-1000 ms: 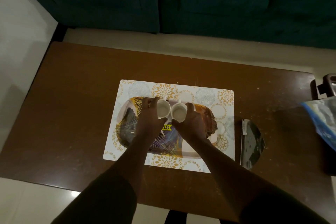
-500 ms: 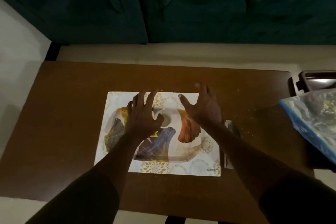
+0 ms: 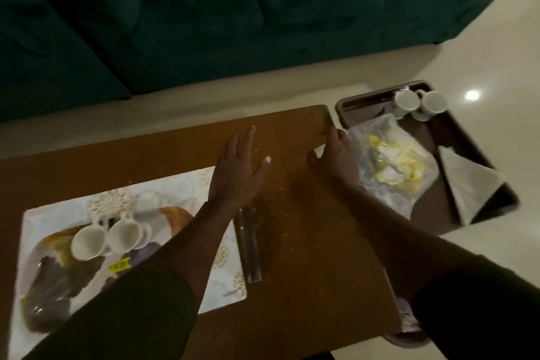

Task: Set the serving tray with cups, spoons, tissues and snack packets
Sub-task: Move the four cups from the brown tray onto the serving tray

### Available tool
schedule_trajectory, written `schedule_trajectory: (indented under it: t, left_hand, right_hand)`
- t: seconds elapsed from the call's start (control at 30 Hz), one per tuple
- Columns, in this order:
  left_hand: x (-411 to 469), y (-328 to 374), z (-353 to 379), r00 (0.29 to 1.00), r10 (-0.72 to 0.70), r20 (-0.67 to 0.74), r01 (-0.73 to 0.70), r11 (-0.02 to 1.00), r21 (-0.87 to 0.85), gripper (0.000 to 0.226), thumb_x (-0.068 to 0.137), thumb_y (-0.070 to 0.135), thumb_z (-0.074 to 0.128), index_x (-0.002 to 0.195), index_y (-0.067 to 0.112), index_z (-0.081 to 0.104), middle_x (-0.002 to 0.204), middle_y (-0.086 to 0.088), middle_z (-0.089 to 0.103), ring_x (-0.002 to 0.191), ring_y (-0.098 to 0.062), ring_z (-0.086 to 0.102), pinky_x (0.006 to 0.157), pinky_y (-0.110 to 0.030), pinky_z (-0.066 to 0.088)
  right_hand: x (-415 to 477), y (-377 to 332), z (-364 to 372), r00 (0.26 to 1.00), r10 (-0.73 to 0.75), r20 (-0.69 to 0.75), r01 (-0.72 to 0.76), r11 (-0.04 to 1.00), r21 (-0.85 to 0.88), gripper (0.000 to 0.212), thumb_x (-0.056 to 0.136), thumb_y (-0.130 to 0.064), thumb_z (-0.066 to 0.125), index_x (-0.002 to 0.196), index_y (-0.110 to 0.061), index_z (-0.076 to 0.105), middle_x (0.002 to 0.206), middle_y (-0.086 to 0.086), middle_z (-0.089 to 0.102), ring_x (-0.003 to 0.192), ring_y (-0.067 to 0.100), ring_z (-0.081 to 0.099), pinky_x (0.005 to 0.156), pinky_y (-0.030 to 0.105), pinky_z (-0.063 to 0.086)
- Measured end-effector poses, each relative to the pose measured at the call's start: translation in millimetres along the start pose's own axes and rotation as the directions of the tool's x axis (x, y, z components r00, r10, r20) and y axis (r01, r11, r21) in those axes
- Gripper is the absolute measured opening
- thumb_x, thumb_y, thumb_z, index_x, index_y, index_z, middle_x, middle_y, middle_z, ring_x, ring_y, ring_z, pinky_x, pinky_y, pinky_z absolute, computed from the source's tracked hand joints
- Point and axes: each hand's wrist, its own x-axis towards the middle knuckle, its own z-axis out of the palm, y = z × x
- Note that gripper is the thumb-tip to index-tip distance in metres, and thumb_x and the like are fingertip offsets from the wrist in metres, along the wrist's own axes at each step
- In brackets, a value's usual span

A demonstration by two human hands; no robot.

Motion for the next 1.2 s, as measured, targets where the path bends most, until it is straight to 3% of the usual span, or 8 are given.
schedule_trajectory:
  t: [0.17, 0.37, 0.53, 0.63, 0.73, 0.83, 1.03, 1.2]
  left_hand:
    - [39, 65, 66, 0.993, 0.048, 0.103, -0.051, 0.998, 0.025, 0.071, 0.094, 0.043, 0.051, 0.153, 0.028, 0.014, 0.159, -0.009, 0.022, 0.144, -0.03, 0.027, 0.111, -0.049, 0.035]
    - [81, 134, 135, 0.982, 0.122, 0.147, -0.123, 0.992, -0.001, 0.077, 0.088, 0.043, 0.06, 0.151, 0.023, 0.021, 0.155, -0.007, 0.028, 0.139, -0.028, 0.033, 0.101, -0.04, 0.039]
    - [121, 178, 180, 0.967, 0.214, 0.136, -0.207, 0.976, -0.066, 0.078, 0.084, 0.036, 0.067, 0.149, 0.018, 0.027, 0.152, -0.008, 0.033, 0.139, -0.027, 0.035, 0.105, -0.04, 0.038]
    - [146, 200, 204, 0.97, 0.223, 0.099, -0.221, 0.975, -0.034, 0.078, 0.083, 0.032, 0.068, 0.149, 0.016, 0.029, 0.151, -0.009, 0.035, 0.14, -0.026, 0.032, 0.11, -0.033, 0.026]
    - [171, 223, 221, 0.975, 0.207, 0.084, -0.199, 0.976, -0.093, 0.079, 0.082, 0.026, 0.071, 0.149, 0.016, 0.029, 0.152, -0.01, 0.034, 0.141, -0.028, 0.034, 0.11, -0.039, 0.033]
    - [189, 244, 236, 0.972, 0.225, 0.072, -0.213, 0.967, -0.142, 0.077, 0.08, 0.017, 0.072, 0.146, 0.014, 0.032, 0.145, -0.012, 0.04, 0.131, -0.029, 0.044, 0.098, -0.038, 0.043]
    - [217, 262, 256, 0.985, 0.141, 0.096, -0.123, 0.977, -0.175, 0.077, 0.081, 0.015, 0.071, 0.148, 0.016, 0.033, 0.147, -0.01, 0.042, 0.133, -0.027, 0.043, 0.099, -0.029, 0.037]
    - [210, 255, 246, 0.986, 0.162, 0.029, -0.152, 0.965, -0.213, 0.071, 0.074, 0.017, 0.077, 0.137, 0.016, 0.047, 0.136, -0.005, 0.053, 0.123, -0.022, 0.051, 0.084, -0.016, 0.031]
  right_hand:
    - [24, 80, -39, 0.995, 0.066, -0.077, -0.064, 0.997, 0.035, 0.045, 0.084, -0.018, 0.058, 0.127, -0.012, 0.047, 0.131, 0.007, 0.049, 0.121, 0.028, 0.045, 0.084, 0.036, 0.043]
    - [63, 172, -74, 0.981, 0.14, -0.132, -0.138, 0.99, 0.023, 0.043, 0.082, -0.018, 0.058, 0.123, -0.007, 0.05, 0.127, 0.012, 0.051, 0.122, 0.031, 0.044, 0.095, 0.038, 0.04]
    - [97, 232, -81, 0.966, 0.21, -0.153, -0.212, 0.977, 0.005, 0.04, 0.08, -0.019, 0.058, 0.115, -0.005, 0.047, 0.121, 0.013, 0.05, 0.116, 0.034, 0.045, 0.087, 0.04, 0.041]
    - [124, 246, -84, 0.952, 0.215, -0.22, -0.198, 0.976, 0.096, 0.054, 0.08, -0.033, 0.061, 0.126, -0.009, 0.044, 0.13, 0.01, 0.048, 0.122, 0.032, 0.045, 0.092, 0.04, 0.042]
    - [151, 250, -92, 0.957, 0.19, -0.219, -0.153, 0.973, 0.173, 0.085, 0.064, -0.062, 0.057, 0.131, -0.014, 0.04, 0.133, 0.006, 0.047, 0.119, 0.025, 0.046, 0.092, 0.034, 0.041]
    - [172, 258, -93, 0.98, 0.146, -0.138, -0.128, 0.982, 0.137, 0.087, 0.071, -0.052, 0.061, 0.142, -0.011, 0.033, 0.143, 0.008, 0.042, 0.127, 0.028, 0.042, 0.101, 0.039, 0.041]
    - [185, 261, -91, 0.984, 0.118, -0.134, -0.11, 0.992, 0.067, 0.072, 0.081, -0.033, 0.068, 0.142, -0.012, 0.036, 0.141, 0.009, 0.046, 0.127, 0.029, 0.043, 0.1, 0.038, 0.04]
    - [170, 257, -93, 0.978, 0.162, -0.132, -0.151, 0.985, 0.086, 0.071, 0.071, -0.037, 0.078, 0.129, -0.012, 0.048, 0.13, 0.009, 0.046, 0.11, 0.027, 0.053, 0.082, 0.03, 0.044]
